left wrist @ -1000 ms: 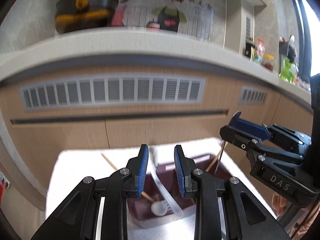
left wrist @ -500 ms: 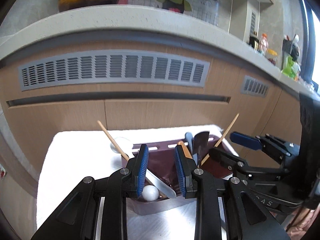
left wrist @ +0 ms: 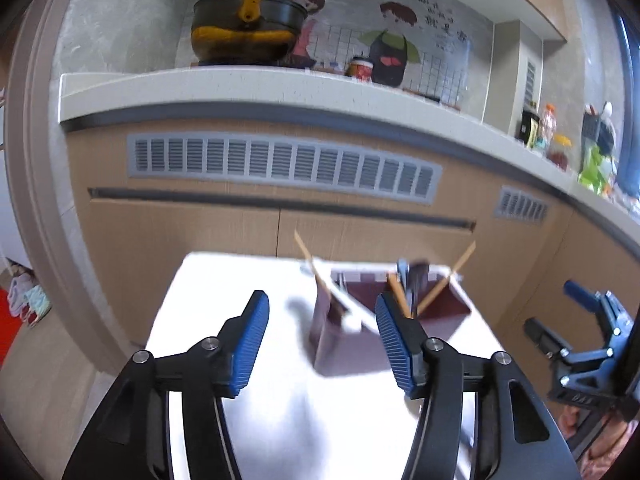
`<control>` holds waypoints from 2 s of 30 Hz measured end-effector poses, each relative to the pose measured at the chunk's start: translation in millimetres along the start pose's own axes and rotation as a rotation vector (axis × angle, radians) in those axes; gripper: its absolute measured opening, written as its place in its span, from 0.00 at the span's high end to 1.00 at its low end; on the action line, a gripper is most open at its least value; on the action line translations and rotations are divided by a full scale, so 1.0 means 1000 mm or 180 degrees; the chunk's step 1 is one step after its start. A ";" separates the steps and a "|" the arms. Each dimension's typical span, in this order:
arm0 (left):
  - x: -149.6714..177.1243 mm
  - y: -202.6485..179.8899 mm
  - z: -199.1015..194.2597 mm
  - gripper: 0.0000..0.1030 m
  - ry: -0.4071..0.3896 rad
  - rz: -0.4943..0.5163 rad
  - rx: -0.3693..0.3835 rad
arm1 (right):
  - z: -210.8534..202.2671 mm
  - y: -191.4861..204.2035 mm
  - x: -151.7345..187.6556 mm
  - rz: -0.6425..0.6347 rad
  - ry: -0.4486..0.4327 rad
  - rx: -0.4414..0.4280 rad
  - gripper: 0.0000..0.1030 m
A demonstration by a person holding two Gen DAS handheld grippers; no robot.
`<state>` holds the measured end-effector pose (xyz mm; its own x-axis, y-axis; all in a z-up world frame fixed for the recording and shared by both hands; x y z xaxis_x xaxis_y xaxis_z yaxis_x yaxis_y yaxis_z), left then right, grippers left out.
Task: Organize utensils
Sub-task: 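Open both tools to release the spoons into the caddy and withdraw, then grasp the black-handled spoon with the right tool while the left tool grasps the brown translucent spoon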
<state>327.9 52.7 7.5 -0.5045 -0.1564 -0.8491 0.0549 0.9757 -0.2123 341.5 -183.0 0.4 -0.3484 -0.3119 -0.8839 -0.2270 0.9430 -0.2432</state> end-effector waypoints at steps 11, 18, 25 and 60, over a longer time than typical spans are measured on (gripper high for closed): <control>0.110 -0.030 0.013 0.41 0.0768 0.0160 -0.0011 | -0.015 0.016 0.072 -0.0252 0.0442 -0.0042 0.00; 0.142 -0.025 0.023 0.41 0.1079 0.0139 -0.0085 | 0.005 0.046 0.110 -0.0247 0.0884 -0.0552 0.11; 0.145 -0.025 0.023 0.41 0.1126 0.0157 -0.0095 | 0.046 0.049 0.136 0.0015 0.1417 -0.0696 0.65; 0.154 -0.126 0.133 0.40 0.2386 0.0207 0.0341 | -0.003 -0.012 0.174 0.0483 0.1459 -0.0477 0.90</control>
<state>357.6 -115.0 -160.9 -0.9457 0.0847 -0.3138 0.1688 0.9531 -0.2513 280.7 -248.9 -149.1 -0.7434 -0.2232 -0.6305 -0.2593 0.9651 -0.0360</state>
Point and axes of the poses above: each gripper's, at about its wrist camera, not at the fingertips, and z roughly the way its jaws point, y to its left, x to its underside, the point moved 8 cm from there along z, roughly the way its jaws point, and after that the axes turned 3 degrees about -z, right-handed, at the moved point
